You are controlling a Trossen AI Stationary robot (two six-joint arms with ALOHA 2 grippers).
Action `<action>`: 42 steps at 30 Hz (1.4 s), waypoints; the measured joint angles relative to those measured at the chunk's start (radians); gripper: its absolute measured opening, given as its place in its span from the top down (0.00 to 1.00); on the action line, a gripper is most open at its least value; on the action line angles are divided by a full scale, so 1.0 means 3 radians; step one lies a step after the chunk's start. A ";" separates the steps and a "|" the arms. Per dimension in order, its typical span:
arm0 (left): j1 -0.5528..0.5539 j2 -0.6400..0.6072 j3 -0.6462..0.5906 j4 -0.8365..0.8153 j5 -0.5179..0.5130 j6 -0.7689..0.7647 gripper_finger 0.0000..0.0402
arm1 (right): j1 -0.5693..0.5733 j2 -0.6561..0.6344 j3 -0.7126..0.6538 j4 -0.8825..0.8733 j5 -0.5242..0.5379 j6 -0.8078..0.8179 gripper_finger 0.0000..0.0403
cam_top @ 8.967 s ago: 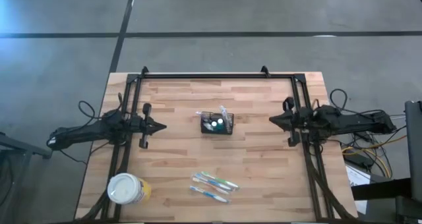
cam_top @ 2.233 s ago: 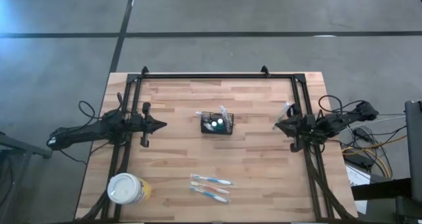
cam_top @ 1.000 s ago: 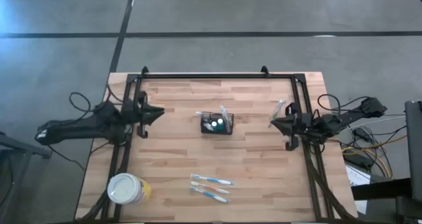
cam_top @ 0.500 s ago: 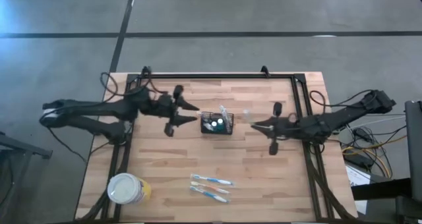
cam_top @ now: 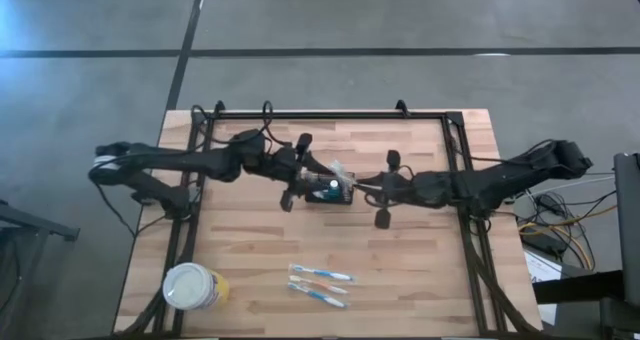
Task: Pick & Place toothbrushing station
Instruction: Put the green toothbrush into the black organizer
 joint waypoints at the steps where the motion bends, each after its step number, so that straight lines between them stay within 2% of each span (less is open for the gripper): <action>1: 0.0000 0.0028 0.0032 0.0001 -0.0014 -0.0007 0.59 | -0.0008 0.0029 0.0015 0.0001 -0.0006 -0.0012 0.96; 12: -0.0004 0.0136 0.0077 0.0121 -0.0102 -0.0057 0.65 | -0.0039 0.0157 0.0081 0.0222 -0.0046 -0.0130 0.96; 17: -0.0008 0.0143 0.0077 0.0176 -0.0112 -0.0045 0.74 | -0.0043 0.0168 0.0087 0.0217 -0.0056 -0.0134 0.96; 24: -0.0006 0.0149 0.0077 0.0198 -0.0128 0.0116 0.96 | -0.0053 0.0168 0.0087 0.0233 -0.0085 -0.0135 0.96; 31: -0.0008 0.0149 0.0077 0.0208 -0.0122 0.0179 0.98 | -0.0053 0.0168 0.0087 0.0236 -0.0116 -0.0115 0.95; 35: -0.0008 0.0151 0.0077 0.0208 -0.0113 0.0197 0.98 | -0.0053 0.0168 0.0092 0.0232 -0.0119 0.0039 0.89; 42: -0.0011 0.0151 0.0077 0.0207 -0.0096 0.0232 0.98 | -0.0056 0.0168 0.0174 0.0219 -0.0112 0.0044 0.72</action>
